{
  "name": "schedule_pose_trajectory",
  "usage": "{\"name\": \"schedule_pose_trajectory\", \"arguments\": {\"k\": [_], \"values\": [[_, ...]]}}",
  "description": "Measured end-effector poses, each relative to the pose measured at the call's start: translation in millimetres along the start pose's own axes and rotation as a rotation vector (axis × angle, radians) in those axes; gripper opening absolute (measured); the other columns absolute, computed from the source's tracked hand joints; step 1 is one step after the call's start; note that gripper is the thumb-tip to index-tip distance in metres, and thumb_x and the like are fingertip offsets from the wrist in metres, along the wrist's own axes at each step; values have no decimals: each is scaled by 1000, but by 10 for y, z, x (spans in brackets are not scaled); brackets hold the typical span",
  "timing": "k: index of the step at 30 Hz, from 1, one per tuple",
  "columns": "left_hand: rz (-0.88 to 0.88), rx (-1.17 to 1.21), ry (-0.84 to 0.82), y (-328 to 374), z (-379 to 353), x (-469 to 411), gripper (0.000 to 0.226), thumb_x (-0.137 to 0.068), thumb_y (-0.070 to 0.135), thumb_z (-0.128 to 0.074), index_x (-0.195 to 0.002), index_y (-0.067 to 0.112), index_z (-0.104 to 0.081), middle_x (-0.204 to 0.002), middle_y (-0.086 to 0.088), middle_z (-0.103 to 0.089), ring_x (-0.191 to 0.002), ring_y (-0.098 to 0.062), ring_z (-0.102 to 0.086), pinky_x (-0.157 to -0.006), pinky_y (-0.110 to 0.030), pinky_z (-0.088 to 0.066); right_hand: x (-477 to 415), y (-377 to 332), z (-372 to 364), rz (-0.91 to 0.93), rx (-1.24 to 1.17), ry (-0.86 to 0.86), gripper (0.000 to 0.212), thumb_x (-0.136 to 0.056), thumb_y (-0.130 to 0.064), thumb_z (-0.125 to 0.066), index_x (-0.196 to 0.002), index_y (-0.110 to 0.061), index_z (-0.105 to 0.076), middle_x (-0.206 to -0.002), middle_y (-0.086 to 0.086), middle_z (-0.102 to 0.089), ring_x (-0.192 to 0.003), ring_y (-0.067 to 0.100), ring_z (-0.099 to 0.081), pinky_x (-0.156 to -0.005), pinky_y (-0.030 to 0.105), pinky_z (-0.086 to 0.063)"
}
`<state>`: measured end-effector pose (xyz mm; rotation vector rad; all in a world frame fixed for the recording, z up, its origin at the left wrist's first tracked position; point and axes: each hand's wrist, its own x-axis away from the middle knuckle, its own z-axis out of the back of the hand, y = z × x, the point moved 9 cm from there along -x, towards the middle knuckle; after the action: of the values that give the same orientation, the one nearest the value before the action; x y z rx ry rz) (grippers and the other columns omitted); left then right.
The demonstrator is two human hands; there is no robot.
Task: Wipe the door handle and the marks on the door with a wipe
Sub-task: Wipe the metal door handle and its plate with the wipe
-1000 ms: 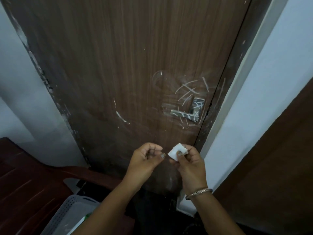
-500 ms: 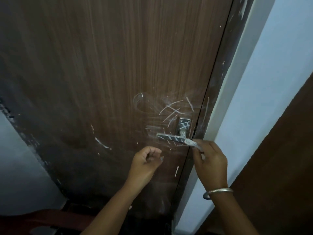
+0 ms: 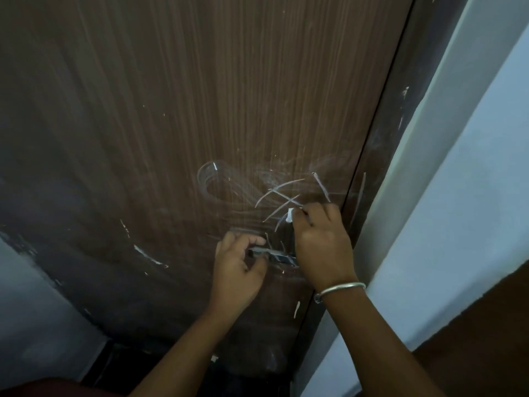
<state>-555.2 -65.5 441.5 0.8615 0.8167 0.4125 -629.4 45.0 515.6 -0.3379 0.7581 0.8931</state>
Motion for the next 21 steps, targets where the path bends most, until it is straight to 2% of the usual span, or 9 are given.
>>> {"name": "schedule_pose_trajectory", "arguments": {"k": [5, 9, 12, 14, 16, 21], "values": [[-11, 54, 8, -40, -80, -57, 33, -73, 0, -70, -87, 28, -62, -91, 14, -57, -88, -12, -59, -74, -28, -50, 44, 179, 32, -114, 4, -13, 26, -68, 4, -54, -87, 0, -71, -84, 17, -66, -73, 35, -60, -66, 34, -53], [-21, 119, 19, -82, -48, -48, 27, -74, -3, -69, -84, 22, -63, -86, 7, -62, -84, -7, -60, -75, -22, -49, 94, 285, 94, -185, 4, 10, 42, -74, -3, -31, -90, 1, -70, -84, 18, -66, -70, 36, -59, -67, 36, -53], [-35, 136, 37, -70, -33, -63, 17, -75, 1, -67, -79, 17, -63, -80, 5, -62, -79, -5, -59, -72, -14, -45, 40, 151, 45, -155, 1, -13, 34, -75, 1, -39, -88, 1, -70, -84, 18, -66, -73, 36, -59, -67, 35, -52], [-32, 132, 41, -61, -37, -89, 14, -77, 5, -65, -74, 18, -61, -76, 8, -61, -75, -4, -58, -68, -12, -43, -16, 50, -3, -119, -8, -36, 36, -75, -1, -36, -85, 0, -71, -83, 16, -66, -74, 35, -59, -67, 34, -52], [-33, 136, 36, -67, -32, -112, 12, -77, 7, -63, -71, 16, -60, -72, 8, -60, -71, -4, -57, -67, -12, -42, -38, 18, -16, -107, -25, -42, 40, -76, -4, -32, -84, -1, -71, -84, 16, -66, -75, 35, -59, -66, 34, -52], [-29, 162, 13, -112, -15, -128, 10, -77, 13, -61, -67, 12, -59, -68, 6, -59, -67, -7, -55, -64, -20, -44, 118, 338, 23, -235, -68, 49, 36, -73, -3, -39, -91, -1, -70, -86, 18, -65, -72, 37, -58, -69, 38, -52]]}}
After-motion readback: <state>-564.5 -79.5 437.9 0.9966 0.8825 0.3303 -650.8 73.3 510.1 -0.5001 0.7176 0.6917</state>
